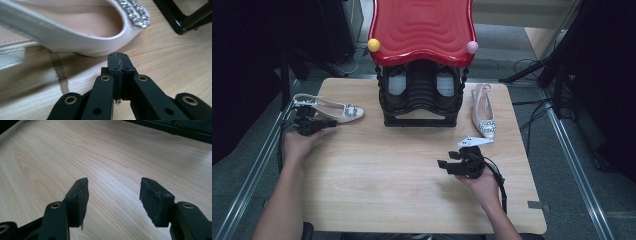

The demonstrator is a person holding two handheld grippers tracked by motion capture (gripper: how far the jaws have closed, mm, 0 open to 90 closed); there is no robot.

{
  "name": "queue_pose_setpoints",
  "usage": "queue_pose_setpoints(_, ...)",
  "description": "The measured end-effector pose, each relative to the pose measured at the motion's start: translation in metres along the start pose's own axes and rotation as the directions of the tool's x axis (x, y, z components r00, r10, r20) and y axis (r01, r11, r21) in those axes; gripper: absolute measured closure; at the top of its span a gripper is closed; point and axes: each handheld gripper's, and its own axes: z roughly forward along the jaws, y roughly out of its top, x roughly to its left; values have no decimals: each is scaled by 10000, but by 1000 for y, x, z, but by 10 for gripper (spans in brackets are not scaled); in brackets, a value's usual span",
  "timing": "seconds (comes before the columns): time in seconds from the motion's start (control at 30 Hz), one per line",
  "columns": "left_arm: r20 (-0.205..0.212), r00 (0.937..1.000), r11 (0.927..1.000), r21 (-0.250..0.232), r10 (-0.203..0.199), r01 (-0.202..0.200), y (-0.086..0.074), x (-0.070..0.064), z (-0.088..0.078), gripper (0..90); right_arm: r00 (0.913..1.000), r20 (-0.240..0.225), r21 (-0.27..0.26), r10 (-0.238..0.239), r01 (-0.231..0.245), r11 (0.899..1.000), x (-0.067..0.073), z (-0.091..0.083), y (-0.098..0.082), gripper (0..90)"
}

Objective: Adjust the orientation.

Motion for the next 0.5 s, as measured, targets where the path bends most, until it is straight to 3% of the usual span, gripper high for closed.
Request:
queue_pose_setpoints(0.1,-172,9998,9999,-62,-101,100,-2,5,-1,900,10000,19,11,30,-30,10000,0,0,-1,410)
queue_pose_setpoints(0.3,-84,9979,9978,-173,-644,642,-6,21,-4,900,10000,76,6,57,-57,10000,-1,-3,-4,410)
queue_pose_setpoints(0.5,-136,9984,9984,-140,-555,554,-2,19,5,900,9997,151,-23,166,-165,9999,-1,-5,-6,410)
